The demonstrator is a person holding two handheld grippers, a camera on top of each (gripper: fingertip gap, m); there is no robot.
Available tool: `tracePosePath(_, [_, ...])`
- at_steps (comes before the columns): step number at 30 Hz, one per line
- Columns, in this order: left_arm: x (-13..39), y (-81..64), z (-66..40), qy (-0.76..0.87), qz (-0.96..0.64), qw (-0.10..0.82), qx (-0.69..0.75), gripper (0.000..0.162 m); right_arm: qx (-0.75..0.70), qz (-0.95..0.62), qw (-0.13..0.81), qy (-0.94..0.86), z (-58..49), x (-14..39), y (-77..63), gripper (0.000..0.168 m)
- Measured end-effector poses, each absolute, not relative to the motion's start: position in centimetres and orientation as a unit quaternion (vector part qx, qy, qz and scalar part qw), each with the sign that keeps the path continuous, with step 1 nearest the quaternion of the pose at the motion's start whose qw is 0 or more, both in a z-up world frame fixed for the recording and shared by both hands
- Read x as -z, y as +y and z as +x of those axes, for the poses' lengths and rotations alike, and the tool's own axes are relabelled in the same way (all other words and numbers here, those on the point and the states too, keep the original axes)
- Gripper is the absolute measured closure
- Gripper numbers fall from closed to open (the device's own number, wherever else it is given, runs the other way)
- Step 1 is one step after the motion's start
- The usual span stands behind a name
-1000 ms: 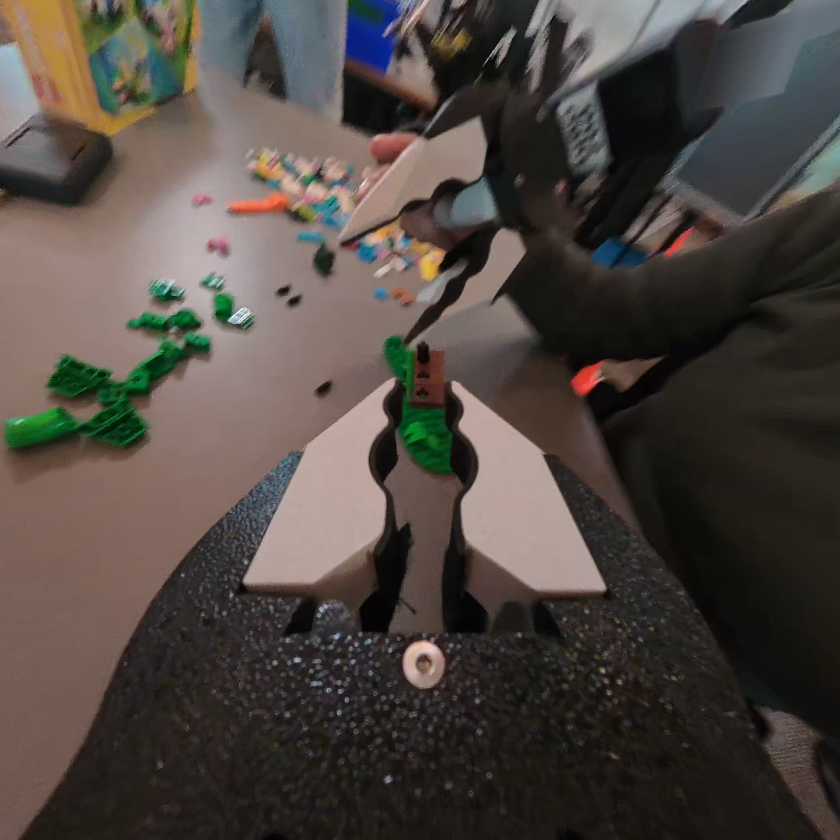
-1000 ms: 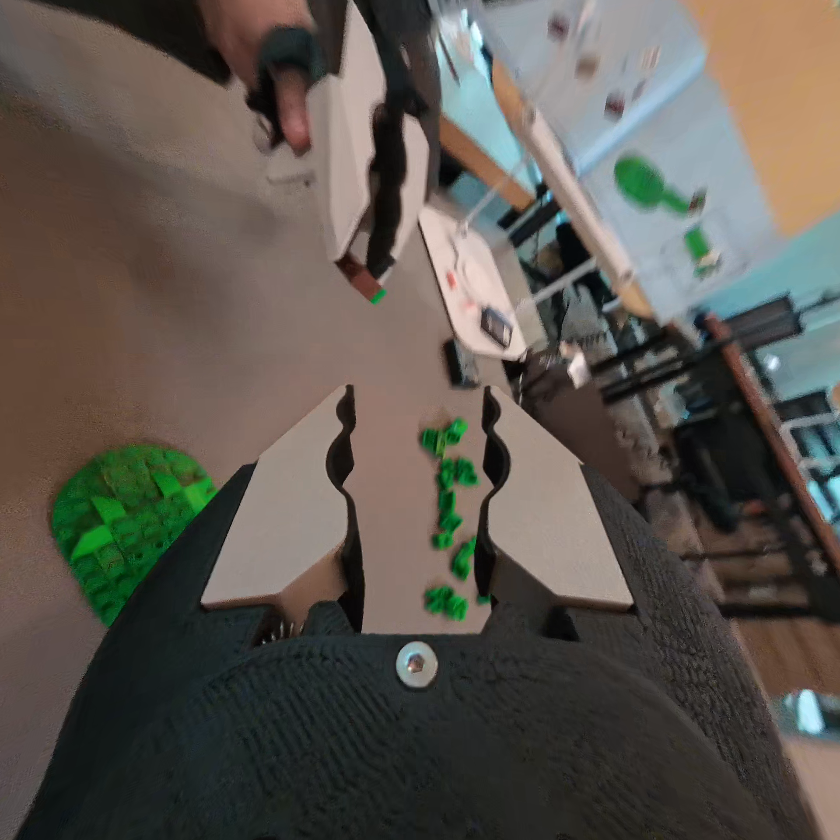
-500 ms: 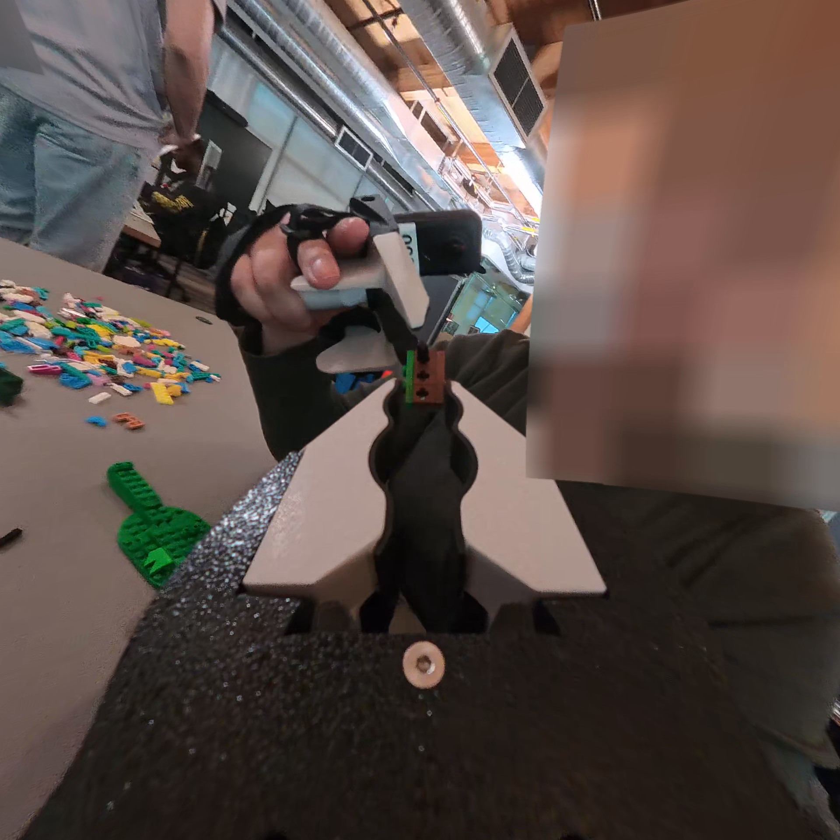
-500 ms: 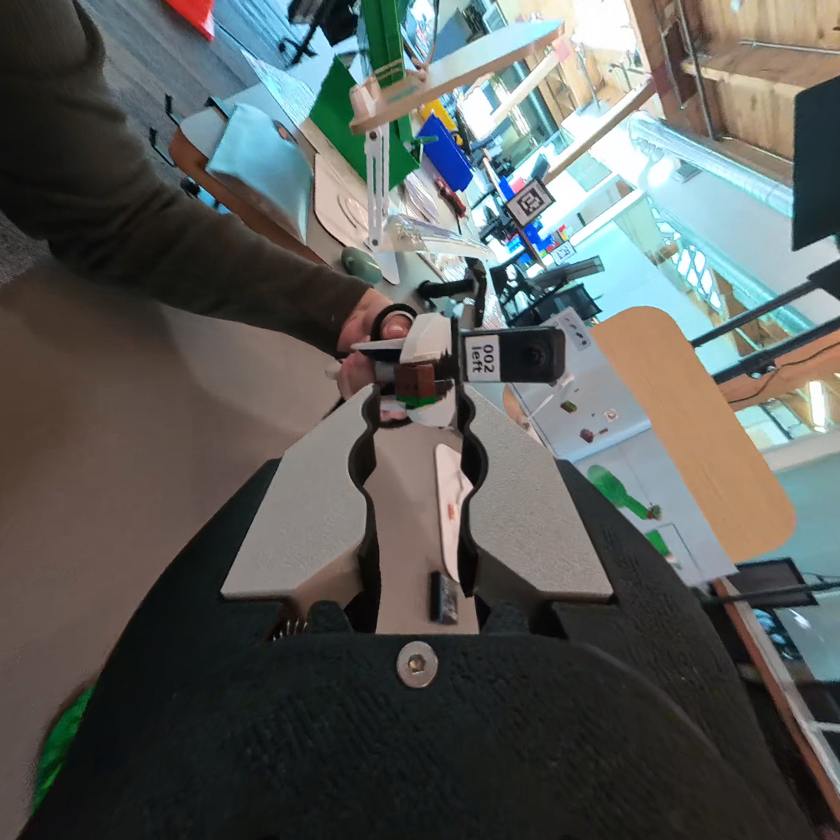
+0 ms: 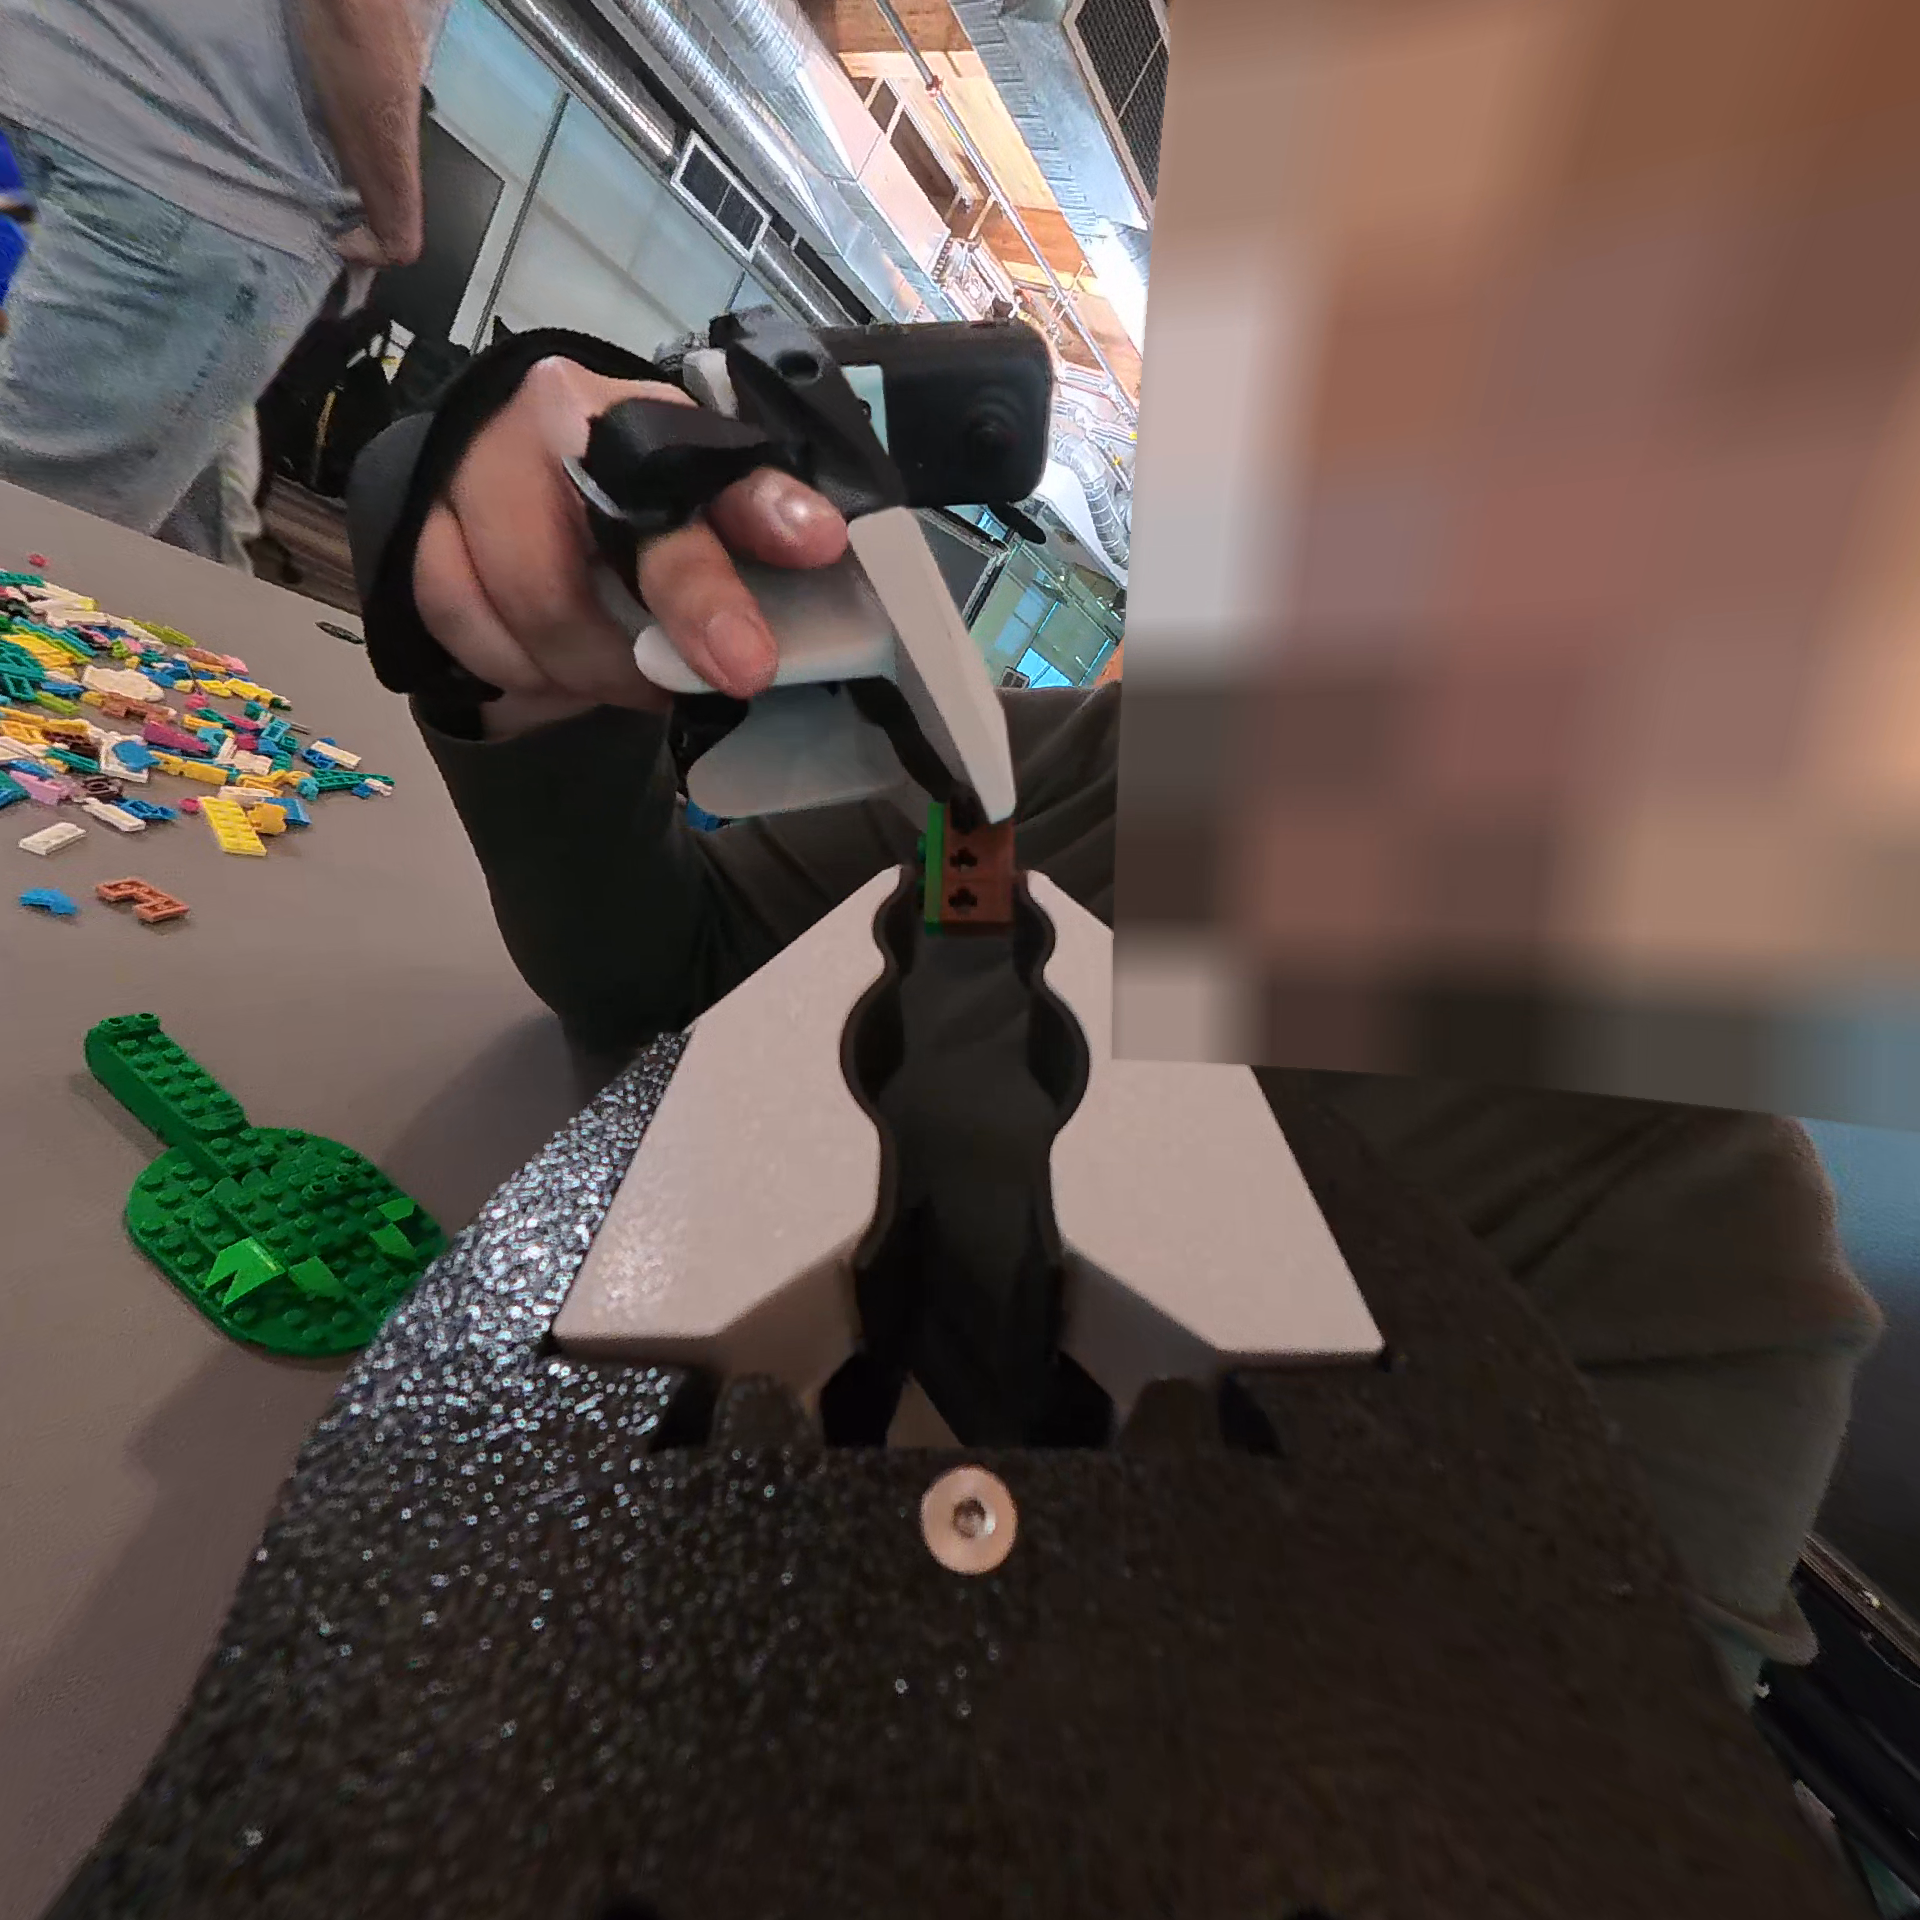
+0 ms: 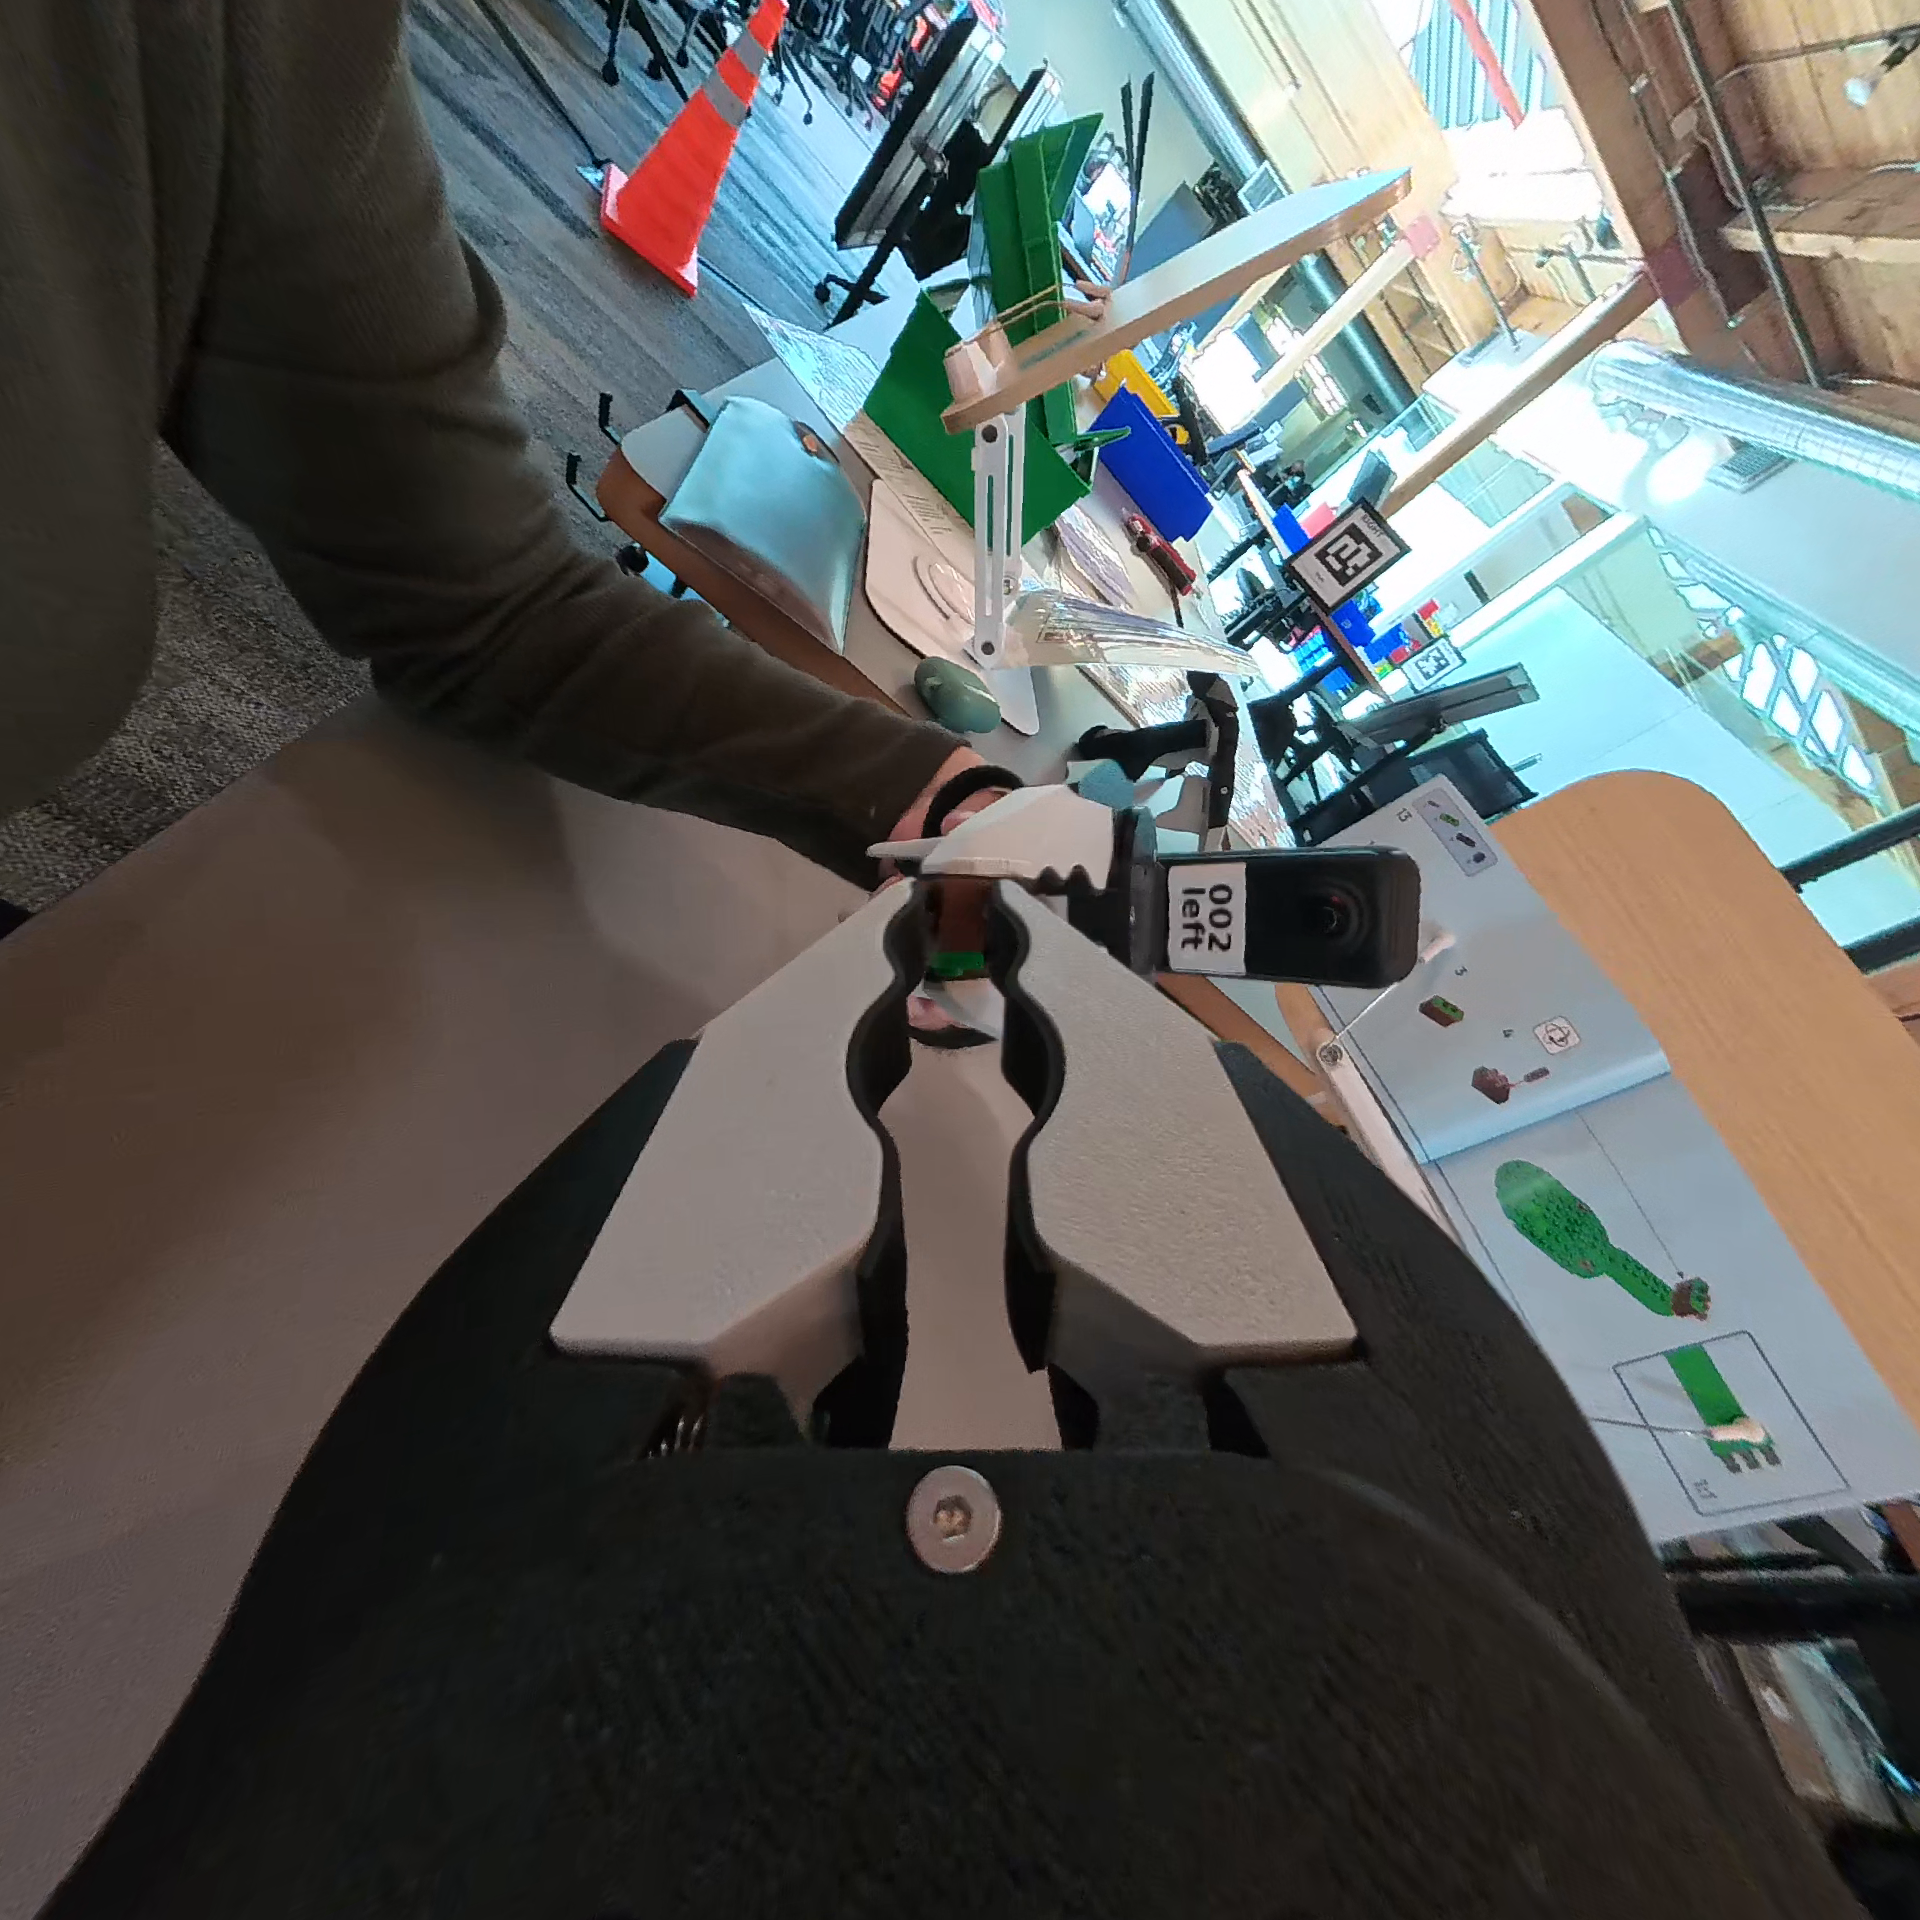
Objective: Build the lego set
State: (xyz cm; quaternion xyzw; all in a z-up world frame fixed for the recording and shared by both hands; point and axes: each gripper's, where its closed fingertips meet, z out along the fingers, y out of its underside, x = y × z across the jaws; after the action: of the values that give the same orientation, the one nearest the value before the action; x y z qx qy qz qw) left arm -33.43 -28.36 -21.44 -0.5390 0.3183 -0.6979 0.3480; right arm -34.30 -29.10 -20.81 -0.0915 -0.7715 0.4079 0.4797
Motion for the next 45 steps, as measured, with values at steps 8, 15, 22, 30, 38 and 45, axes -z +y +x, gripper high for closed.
tracePosePath(8, [21.5,-28.7,-33.1,0.329,-0.551,0.352,0.682,0.146,-0.418,-0.079,0.478,-0.769,-33.8,20.6,-29.5,0.150])
tracePosePath(15, [21.2,-29.1,-33.1,0.339,-0.550,0.355,0.676,0.145,-0.390,-0.086,0.492,-0.773,-34.4,21.0,-29.2,0.134])
tracePosePath(22, [21.3,-29.3,-33.0,0.343,-0.554,0.354,0.671,0.145,-0.390,-0.081,0.488,-0.776,-34.4,21.2,-29.3,0.147])
tracePosePath(30, [20.1,-28.6,-33.2,0.324,-0.536,0.386,0.678,0.140,-0.389,-0.082,0.523,-0.754,-34.5,20.0,-28.6,0.149])
tracePosePath(38, [17.9,-26.5,-34.6,0.318,-0.530,0.555,0.556,0.103,-0.394,-0.087,0.573,-0.713,-34.6,18.0,-27.4,0.150])
tracePosePath(45, [19.7,-24.1,-34.8,0.430,-0.585,0.676,0.123,0.100,-0.402,-0.097,0.582,-0.700,-34.5,17.4,-26.8,0.149])
